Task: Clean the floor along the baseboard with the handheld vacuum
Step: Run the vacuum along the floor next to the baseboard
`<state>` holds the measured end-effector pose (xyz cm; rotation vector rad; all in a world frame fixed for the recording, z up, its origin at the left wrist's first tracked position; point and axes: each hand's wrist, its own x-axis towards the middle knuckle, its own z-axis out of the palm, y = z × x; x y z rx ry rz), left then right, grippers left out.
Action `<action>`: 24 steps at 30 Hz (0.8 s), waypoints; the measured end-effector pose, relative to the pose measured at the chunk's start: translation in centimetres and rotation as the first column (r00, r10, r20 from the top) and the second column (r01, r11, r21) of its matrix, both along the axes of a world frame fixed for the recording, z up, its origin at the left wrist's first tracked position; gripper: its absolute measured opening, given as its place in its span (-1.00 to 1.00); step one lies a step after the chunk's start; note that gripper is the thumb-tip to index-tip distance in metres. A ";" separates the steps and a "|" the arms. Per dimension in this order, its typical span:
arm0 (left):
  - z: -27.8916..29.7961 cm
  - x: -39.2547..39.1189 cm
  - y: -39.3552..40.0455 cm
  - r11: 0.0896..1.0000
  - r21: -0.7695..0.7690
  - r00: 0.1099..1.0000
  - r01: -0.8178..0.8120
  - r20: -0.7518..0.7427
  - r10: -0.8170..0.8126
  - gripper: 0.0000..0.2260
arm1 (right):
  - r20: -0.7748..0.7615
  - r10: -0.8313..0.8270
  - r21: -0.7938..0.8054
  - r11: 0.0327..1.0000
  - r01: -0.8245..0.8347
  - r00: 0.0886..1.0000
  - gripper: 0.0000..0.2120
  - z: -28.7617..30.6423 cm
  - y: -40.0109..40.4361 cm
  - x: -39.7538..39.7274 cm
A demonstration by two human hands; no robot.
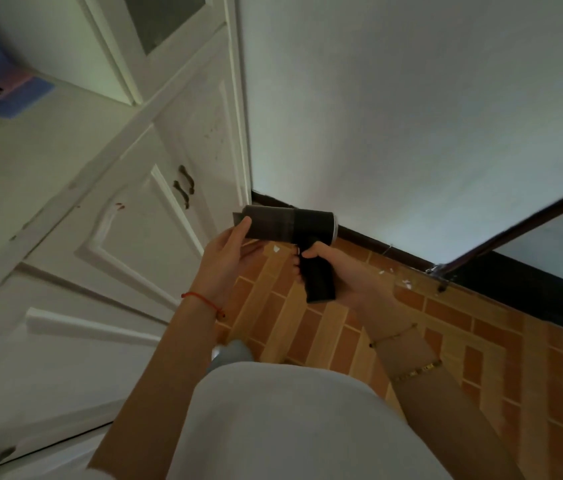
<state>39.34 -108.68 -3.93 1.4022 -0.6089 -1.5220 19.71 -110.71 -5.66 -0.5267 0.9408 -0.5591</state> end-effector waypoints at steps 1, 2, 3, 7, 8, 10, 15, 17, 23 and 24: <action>-0.2 -0.5 -0.6 1.000 0.008 1.000 0.004 0.000 -0.004 -0.77 | -0.005 -0.001 0.004 1.000 0.001 1.000 -0.74 -0.1 -0.5 -0.5; -0.4 -0.9 -1.2 1.000 0.012 1.000 0.006 -0.002 -0.006 -0.77 | -0.013 0.001 0.005 1.000 -0.001 1.000 -0.74 -0.3 -1.0 -1.0; -0.5 -1.2 -1.8 1.000 0.010 1.000 0.008 -0.003 -0.008 -0.77 | -0.016 0.004 0.008 1.000 -0.004 1.000 -0.76 -0.4 -1.6 -1.3; -0.8 -2.2 -5.2 0.999 -0.017 0.999 0.038 0.013 -0.038 -0.76 | 0.022 -0.020 0.021 1.000 0.020 1.000 -0.83 -1.2 -4.6 -2.3; -0.9 -2.4 -6.2 0.999 -0.021 0.999 0.043 0.013 -0.043 -0.76 | 0.033 -0.029 0.028 0.999 0.028 0.999 -0.83 -1.5 -5.5 -2.4; -1.2 -2.6 -8.4 0.999 -0.017 0.999 0.047 0.018 -0.047 -0.75 | 0.061 -0.052 0.051 0.997 0.049 0.997 -0.84 -2.0 -7.6 -2.4; -1.8 -2.8 -15.0 0.999 -0.006 0.999 0.035 0.017 -0.035 -0.77 | 0.060 -0.037 0.080 0.996 0.032 0.997 -0.83 -2.6 -14.2 -2.6; -1.8 -2.8 -17.8 0.999 -0.014 1.000 0.029 0.011 -0.029 -0.80 | 0.044 -0.025 0.090 0.996 0.021 0.999 -0.86 -2.6 -17.0 -2.6; -2.5 -3.1 -25.9 0.998 -0.019 0.997 0.056 0.060 -0.055 -0.82 | 0.103 -0.054 0.122 0.992 0.042 0.993 -0.78 -3.7 -24.9 -2.7; -2.9 -3.2 -27.1 0.998 -0.015 0.995 0.064 0.072 -0.063 -0.81 | 0.117 -0.057 0.128 0.991 0.041 0.991 -0.79 -4.0 -26.1 -2.8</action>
